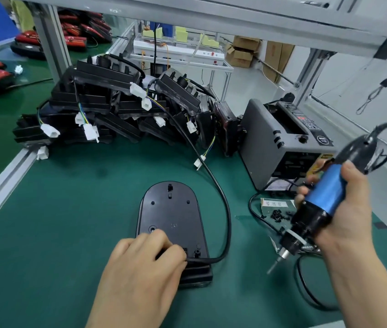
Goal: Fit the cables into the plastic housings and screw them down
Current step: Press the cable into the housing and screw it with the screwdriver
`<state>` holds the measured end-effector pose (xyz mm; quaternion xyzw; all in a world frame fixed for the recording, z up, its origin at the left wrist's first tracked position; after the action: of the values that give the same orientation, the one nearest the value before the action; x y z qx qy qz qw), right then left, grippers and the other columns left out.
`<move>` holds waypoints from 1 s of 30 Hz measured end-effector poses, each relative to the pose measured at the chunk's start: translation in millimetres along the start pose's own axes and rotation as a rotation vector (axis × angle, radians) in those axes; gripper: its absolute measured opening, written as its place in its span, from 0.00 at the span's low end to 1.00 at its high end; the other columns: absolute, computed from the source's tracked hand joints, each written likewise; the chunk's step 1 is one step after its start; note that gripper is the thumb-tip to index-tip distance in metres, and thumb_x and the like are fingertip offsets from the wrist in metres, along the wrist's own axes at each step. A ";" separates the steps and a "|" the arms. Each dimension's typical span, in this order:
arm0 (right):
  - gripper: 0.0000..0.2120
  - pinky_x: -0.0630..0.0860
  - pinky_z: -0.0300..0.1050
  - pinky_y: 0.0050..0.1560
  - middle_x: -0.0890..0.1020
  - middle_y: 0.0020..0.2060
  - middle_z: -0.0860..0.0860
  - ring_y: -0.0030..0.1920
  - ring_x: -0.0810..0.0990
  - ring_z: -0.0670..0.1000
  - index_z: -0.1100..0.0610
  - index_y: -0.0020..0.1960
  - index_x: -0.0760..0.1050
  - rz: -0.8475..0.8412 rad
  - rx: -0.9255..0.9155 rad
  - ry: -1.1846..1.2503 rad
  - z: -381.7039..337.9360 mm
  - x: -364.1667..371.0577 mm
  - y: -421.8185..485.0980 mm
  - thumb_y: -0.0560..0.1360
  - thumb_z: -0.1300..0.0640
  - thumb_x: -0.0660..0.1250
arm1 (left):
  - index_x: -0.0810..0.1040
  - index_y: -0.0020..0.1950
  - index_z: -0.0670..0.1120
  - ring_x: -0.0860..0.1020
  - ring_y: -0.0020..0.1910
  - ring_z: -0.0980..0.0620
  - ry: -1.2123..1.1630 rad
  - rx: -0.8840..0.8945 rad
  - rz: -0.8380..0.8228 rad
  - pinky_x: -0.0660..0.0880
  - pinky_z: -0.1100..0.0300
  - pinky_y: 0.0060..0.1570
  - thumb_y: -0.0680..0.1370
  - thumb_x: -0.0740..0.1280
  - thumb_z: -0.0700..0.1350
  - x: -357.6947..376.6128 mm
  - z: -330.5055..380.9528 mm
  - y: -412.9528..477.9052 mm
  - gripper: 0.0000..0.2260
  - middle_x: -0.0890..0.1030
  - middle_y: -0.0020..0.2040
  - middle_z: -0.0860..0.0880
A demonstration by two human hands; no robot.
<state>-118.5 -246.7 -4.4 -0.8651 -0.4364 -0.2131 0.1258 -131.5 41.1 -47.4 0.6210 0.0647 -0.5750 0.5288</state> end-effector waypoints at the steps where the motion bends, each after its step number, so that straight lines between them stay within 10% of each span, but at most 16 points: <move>1: 0.18 0.78 0.40 0.32 0.78 0.34 0.49 0.30 0.76 0.49 0.55 0.52 0.75 0.050 0.014 -0.035 0.1 -12.0 2.2 0.70 0.43 0.69 | 0.79 0.37 0.50 0.72 0.32 0.50 0.000 0.002 0.001 0.64 0.57 0.39 0.73 0.60 0.49 0.3 0.1 0.0 0.10 0.74 0.36 0.53; 9: 0.15 0.82 0.53 0.32 0.78 0.38 0.51 0.25 0.81 0.49 0.52 0.45 0.73 0.325 0.182 -0.265 12.8 -75.2 16.1 0.69 0.42 0.70 | 0.79 0.37 0.50 0.70 0.33 0.51 -0.011 0.011 0.001 0.66 0.58 0.37 0.73 0.60 0.49 1.8 -1.3 -0.2 0.10 0.73 0.36 0.53; 30: 0.15 0.77 0.52 0.47 0.81 0.43 0.61 0.41 0.81 0.59 0.60 0.48 0.73 0.140 0.271 -0.994 2.9 -92.0 53.3 0.73 0.48 0.67 | 0.78 0.36 0.50 0.66 0.35 0.53 -0.033 0.048 0.028 0.67 0.58 0.34 0.73 0.60 0.49 3.1 -2.3 0.8 0.10 0.72 0.36 0.53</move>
<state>-123.2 -341.4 -52.7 -0.8648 -0.4084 0.2907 0.0284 -128.4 40.8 -49.9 0.6247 0.0333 -0.5790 0.5229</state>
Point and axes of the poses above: each hand's wrist, its own y-axis towards the middle knuckle, its own x-axis out of the palm, z = x × y, the point moved 4 cm from there along y, towards the middle knuckle
